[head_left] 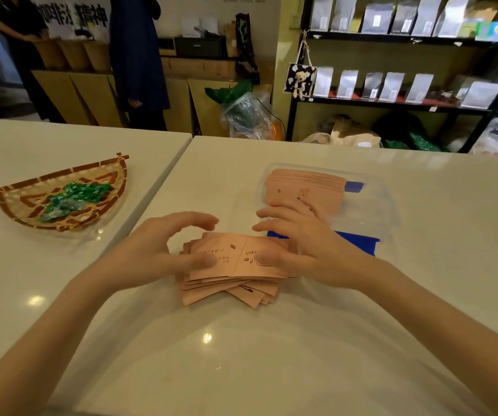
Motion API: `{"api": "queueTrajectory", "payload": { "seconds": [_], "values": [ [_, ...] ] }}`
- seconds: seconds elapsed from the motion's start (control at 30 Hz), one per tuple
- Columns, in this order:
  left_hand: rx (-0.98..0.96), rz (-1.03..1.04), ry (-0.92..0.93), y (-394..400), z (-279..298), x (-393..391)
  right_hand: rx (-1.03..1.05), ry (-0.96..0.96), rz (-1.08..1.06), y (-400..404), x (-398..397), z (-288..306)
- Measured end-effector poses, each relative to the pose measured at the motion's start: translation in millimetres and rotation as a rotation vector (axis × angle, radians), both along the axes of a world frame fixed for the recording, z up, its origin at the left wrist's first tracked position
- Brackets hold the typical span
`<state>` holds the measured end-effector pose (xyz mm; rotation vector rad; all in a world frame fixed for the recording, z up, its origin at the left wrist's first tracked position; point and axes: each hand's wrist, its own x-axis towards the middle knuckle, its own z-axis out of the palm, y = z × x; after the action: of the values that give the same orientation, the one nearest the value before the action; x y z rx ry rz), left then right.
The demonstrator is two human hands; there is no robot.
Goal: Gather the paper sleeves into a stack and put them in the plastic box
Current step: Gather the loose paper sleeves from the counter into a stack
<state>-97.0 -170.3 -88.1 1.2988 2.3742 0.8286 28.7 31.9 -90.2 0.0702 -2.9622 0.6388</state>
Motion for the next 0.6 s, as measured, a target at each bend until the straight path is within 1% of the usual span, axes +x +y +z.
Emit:
{"api": "queueTrajectory", "payload": {
  "seconds": [0.03, 0.1, 0.23, 0.3, 0.37, 0.43, 0.5, 0.6],
  "values": [
    [-0.007, 0.003, 0.0, 3, 2, -3, -0.022, -0.005, -0.003, 1, -4, 4],
    [-0.088, 0.003, -0.001, 10, 6, -13, 0.011, -0.053, 0.008, 4, -14, 12],
    [-0.389, -0.086, -0.05, 25, 10, -30, 0.181, -0.308, 0.097, 5, -34, 22],
    [-0.499, -0.124, -0.074, 32, 9, -32, 0.244, -0.425, 0.12, 2, -40, 23],
    [-0.539, -0.131, -0.109, 38, 9, -31, 0.271, -0.508, 0.125, 0, -44, 24],
    [-0.559, -0.131, -0.153, 42, 12, -30, 0.277, -0.548, 0.124, -2, -46, 25],
    [-0.572, -0.14, -0.189, 45, 12, -30, 0.289, -0.561, 0.128, -3, -45, 25],
    [-0.59, -0.161, -0.179, 48, 11, -32, 0.296, -0.549, 0.133, -4, -43, 26]
  ]
}}
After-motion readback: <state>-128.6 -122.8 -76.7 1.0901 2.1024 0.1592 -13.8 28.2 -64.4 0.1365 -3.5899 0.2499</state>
